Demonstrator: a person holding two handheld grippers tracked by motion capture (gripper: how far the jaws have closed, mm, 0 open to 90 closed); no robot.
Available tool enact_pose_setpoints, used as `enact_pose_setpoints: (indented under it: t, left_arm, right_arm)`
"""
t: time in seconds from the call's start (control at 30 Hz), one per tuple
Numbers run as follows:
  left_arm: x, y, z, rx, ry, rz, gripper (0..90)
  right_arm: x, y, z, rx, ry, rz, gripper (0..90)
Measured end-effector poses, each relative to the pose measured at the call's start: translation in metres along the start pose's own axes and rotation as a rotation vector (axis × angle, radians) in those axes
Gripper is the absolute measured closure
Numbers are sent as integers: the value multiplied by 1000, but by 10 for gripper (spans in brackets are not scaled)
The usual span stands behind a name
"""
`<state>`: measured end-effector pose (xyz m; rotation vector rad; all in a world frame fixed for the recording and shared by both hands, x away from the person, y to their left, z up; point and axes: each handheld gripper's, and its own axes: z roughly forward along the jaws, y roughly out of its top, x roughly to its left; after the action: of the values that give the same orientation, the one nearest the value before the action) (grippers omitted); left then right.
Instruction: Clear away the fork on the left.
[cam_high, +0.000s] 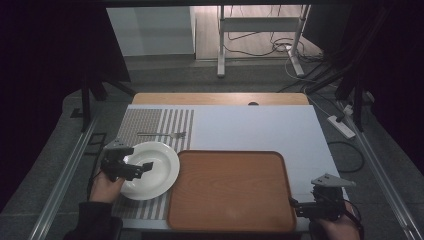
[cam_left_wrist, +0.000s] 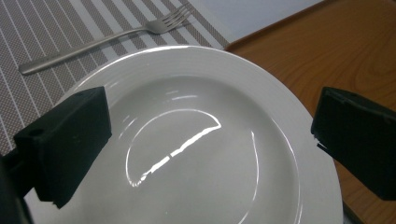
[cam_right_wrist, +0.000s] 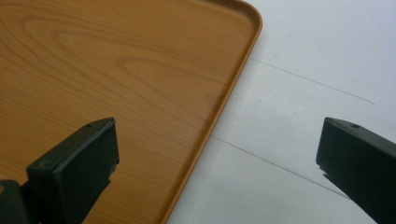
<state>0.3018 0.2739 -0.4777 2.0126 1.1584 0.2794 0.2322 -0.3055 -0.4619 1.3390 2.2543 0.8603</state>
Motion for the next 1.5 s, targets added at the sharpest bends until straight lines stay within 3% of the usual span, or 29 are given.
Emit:
enact_pose_setpoints:
  t: [0.17, 0.5, 0.83, 1.27, 1.43, 1.5]
  left_arm:
    - [4, 8, 9, 15, 10, 7, 0]
    - [24, 28, 28, 16, 22, -39, 0]
    - [47, 42, 51, 65, 37, -67, 0]
    - [69, 53, 70, 120, 101, -87, 2]
    - [79, 58, 77, 143, 119, -92, 37]
    - [82, 60, 79, 146, 119, -90, 94]
  right_arm:
    - [0, 0, 0, 1, 0, 0, 0]
    - [0, 0, 0, 3, -1, 0, 0]
    - [0, 0, 0, 2, 1, 3, 0]
    - [0, 0, 1, 5, 2, 2, 0]
    - [0, 0, 1, 6, 1, 2, 0]
    - [-1, 0, 1, 7, 2, 3, 0]
